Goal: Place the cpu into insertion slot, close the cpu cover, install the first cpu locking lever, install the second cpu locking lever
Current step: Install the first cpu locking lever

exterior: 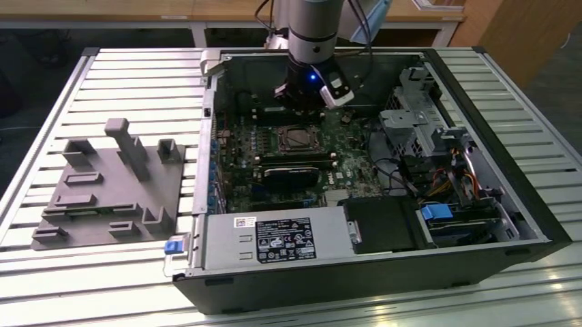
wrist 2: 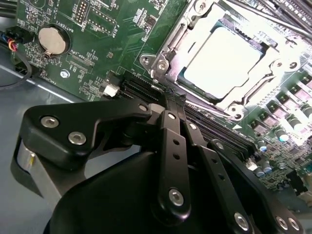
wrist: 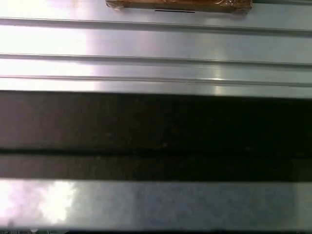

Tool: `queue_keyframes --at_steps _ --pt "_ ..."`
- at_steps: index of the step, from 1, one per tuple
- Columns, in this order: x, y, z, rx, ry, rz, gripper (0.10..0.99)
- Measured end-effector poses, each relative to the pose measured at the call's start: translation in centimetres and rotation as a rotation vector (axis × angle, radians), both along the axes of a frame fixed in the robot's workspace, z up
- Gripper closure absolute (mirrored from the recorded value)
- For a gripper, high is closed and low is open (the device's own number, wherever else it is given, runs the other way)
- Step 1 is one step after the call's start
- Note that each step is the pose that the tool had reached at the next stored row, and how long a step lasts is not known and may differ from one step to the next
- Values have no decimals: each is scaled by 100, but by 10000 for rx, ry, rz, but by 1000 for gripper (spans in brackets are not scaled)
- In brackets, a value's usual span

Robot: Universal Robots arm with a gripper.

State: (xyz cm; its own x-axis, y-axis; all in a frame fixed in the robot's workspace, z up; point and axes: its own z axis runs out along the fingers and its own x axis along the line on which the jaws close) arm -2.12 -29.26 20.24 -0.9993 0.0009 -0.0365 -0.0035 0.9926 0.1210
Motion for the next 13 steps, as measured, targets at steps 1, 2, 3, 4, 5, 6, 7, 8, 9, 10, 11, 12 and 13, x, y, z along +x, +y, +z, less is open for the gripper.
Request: queue_keyframes --at_steps 1,2,3,4,5,6,7,8,9,10,11,12,13 --pt "0 0 -1 -1 1 -1 980" --pt "0 -1 0 -2 1 0 980" --pt "1 0 -1 -3 2 1 980" --pt "1 0 -1 -4 1 1 980" --pt "4 0 -1 -6 1 3 980" --pt "7 1 -3 -14 -1 2 980" --pt "11 2 -5 -33 -1 1 980" --pt "13 1 -12 -40 0 1 980" --pt "13 1 -23 -41 0 1 980" --pt "13 1 -30 -41 0 0 980" --pt "14 1 -31 -42 1 0 980" --pt "14 1 -31 -43 1 1 980" --pt "14 1 -31 -44 2 1 980"
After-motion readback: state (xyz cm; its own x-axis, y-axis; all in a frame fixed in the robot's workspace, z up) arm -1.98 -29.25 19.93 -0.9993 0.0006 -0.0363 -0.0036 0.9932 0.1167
